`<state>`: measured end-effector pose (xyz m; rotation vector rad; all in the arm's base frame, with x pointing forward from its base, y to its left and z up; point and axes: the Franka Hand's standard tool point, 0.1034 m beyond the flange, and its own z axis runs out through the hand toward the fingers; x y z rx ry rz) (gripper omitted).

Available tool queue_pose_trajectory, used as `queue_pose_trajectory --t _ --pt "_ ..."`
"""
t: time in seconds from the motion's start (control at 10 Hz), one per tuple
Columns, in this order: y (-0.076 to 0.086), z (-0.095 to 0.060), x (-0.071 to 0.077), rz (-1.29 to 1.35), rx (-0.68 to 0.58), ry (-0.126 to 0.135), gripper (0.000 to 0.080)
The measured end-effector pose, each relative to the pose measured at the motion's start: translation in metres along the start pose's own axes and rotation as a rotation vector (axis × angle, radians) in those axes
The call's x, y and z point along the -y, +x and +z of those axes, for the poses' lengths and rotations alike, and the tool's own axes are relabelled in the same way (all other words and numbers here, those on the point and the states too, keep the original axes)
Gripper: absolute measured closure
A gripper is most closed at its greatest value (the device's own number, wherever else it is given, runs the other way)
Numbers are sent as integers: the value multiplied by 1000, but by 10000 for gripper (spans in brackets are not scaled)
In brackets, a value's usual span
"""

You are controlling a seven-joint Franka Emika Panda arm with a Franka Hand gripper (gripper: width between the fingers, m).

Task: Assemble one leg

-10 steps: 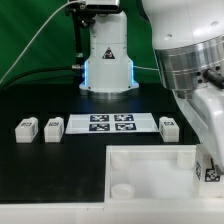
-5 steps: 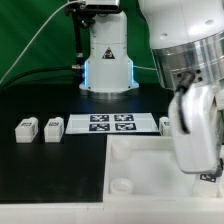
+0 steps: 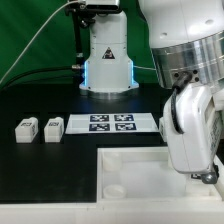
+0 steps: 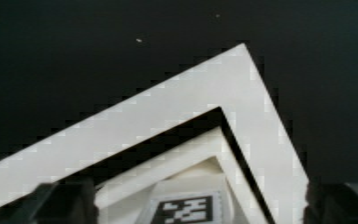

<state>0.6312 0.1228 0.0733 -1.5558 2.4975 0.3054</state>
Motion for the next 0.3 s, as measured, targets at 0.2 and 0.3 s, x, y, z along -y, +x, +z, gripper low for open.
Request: queue_pose_trajectory --t 0.2,0.3 --pt "-9 -7 -10 -15 9 4 154" --pt "-6 -5 -9 -18 6 3 154"
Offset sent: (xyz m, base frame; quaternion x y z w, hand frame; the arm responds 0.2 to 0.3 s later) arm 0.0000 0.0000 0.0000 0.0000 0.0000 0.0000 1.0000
